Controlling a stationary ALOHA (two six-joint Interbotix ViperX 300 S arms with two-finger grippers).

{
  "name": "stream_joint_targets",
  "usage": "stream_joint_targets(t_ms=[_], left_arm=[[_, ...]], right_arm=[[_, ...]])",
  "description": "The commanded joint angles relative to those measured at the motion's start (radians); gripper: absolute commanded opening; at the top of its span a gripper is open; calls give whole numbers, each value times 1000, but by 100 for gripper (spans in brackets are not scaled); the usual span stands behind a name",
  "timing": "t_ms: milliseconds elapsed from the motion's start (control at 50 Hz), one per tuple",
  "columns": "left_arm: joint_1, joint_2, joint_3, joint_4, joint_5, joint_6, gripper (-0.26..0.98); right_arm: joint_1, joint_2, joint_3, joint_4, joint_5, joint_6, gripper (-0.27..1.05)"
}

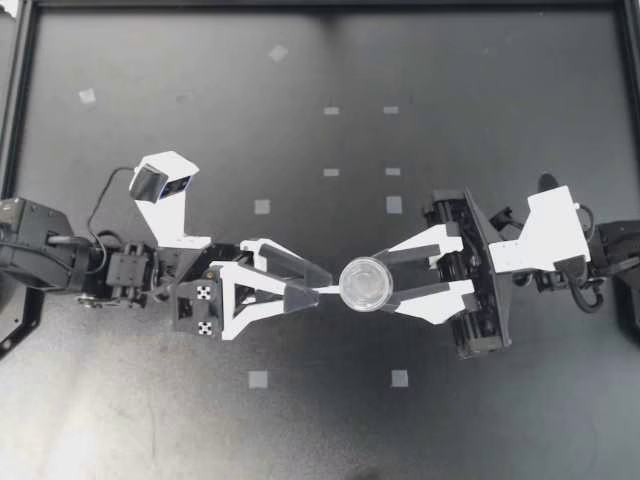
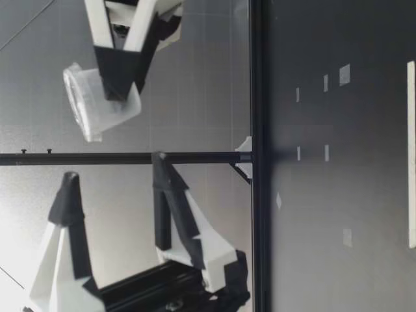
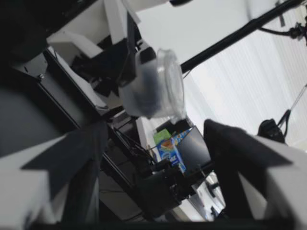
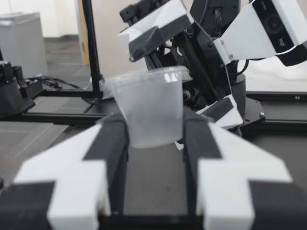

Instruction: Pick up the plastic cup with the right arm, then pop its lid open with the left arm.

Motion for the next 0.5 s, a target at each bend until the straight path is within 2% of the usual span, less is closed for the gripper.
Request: stream_joint_targets(t_ms=[0, 260, 480], left_arm=[[0, -6, -28, -2, -5, 0, 72], [-3, -46, -37, 12, -5, -12, 72], [-3, -103, -6, 20, -5, -6, 72]], right_arm=[[8, -3, -26, -2, 14, 0, 33], [2, 48, -34, 20, 138, -9, 33], [3, 49, -21, 21, 147, -6, 33]])
